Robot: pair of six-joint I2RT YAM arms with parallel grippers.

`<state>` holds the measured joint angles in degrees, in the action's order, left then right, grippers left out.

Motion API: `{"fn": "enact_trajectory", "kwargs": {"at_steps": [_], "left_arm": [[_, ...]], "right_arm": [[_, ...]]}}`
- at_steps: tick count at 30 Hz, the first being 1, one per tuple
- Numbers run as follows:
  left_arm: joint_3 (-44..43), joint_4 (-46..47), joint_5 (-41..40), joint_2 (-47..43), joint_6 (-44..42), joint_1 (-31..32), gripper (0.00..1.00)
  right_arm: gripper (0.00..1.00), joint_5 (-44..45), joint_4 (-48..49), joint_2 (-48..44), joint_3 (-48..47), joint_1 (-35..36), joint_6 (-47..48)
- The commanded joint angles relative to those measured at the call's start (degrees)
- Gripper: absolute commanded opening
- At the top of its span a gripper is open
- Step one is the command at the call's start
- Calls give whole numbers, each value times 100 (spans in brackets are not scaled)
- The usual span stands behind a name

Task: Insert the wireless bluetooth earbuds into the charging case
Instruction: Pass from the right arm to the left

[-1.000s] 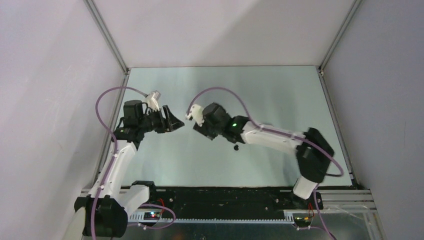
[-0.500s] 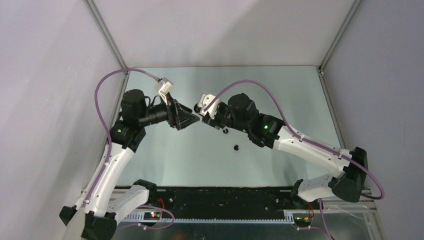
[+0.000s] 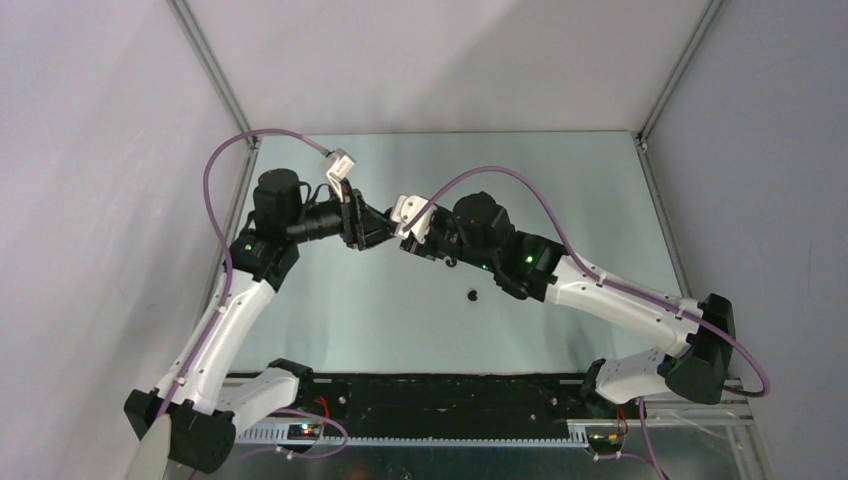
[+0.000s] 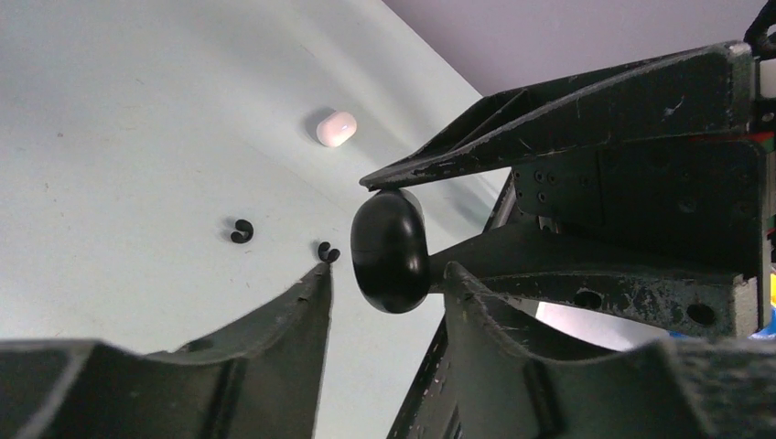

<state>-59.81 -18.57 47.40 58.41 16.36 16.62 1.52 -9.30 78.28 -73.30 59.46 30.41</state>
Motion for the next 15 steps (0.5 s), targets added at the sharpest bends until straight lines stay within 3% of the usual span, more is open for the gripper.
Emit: {"fn": "enact_trajectory", "kwargs": {"at_steps": [1, 6, 9, 11, 15], "left_arm": [[-231, 91, 268, 32, 47, 73, 50], [-330, 90, 331, 131, -17, 95, 38], [-378, 86, 331, 179, -1, 108, 38], [-402, 91, 324, 215, 37, 113, 44], [-413, 91, 374, 247, 13, 132, 37]], "right_arm": [[0, 130, 371, -249, -36, 46, 127], [0, 64, 335, -237, -36, 46, 197], [0, 8, 312, -227, -37, 57, 232], [0, -24, 281, -224, -36, 59, 269], [0, -18, 290, -209, -31, 60, 264]]}}
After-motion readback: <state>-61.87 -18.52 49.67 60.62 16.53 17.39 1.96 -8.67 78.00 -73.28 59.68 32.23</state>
